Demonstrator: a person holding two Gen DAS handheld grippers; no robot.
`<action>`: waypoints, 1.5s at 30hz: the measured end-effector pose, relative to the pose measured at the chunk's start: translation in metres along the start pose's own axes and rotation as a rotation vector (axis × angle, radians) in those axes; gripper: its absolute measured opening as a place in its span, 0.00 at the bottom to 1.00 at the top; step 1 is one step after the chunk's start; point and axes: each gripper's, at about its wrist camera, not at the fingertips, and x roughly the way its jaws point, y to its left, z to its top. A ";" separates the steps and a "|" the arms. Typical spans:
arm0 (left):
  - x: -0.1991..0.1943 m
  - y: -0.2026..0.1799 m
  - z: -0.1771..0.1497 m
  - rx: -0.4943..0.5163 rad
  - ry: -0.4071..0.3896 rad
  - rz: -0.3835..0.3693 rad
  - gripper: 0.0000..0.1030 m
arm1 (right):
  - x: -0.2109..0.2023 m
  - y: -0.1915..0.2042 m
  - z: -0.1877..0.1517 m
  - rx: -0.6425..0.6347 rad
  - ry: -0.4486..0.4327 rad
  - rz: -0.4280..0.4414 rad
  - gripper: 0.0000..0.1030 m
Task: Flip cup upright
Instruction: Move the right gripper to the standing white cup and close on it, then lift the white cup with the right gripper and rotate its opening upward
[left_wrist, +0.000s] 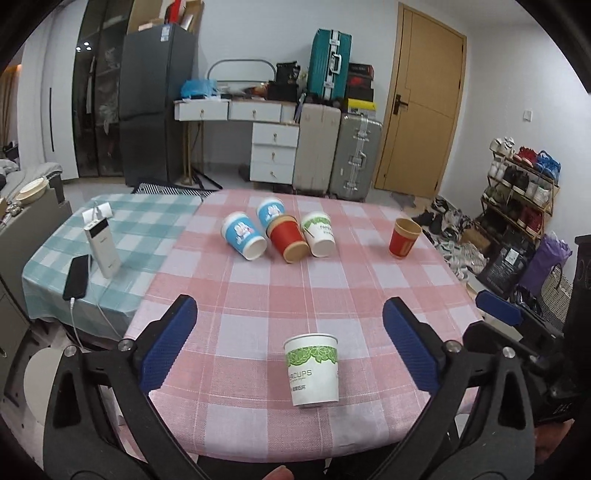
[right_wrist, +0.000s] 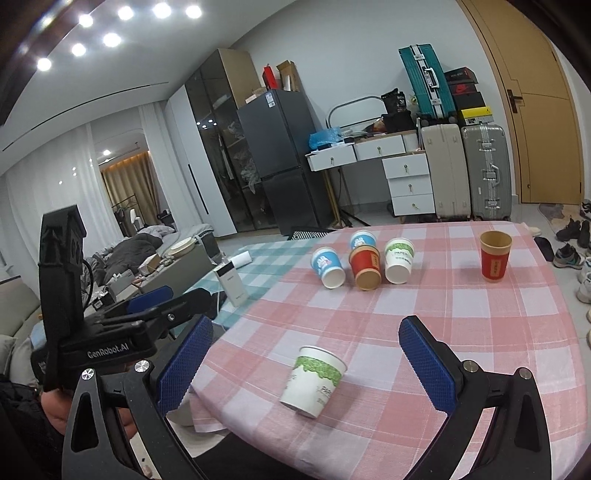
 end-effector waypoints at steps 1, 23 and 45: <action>-0.006 0.002 -0.001 -0.002 -0.014 0.003 0.99 | -0.001 0.002 0.000 -0.003 -0.001 0.004 1.00; 0.021 0.067 -0.087 -0.093 0.059 0.065 0.99 | 0.195 -0.065 -0.038 0.303 0.757 0.151 1.00; 0.077 0.107 -0.104 -0.176 0.159 -0.007 0.99 | 0.258 -0.073 -0.048 0.363 0.953 0.180 0.65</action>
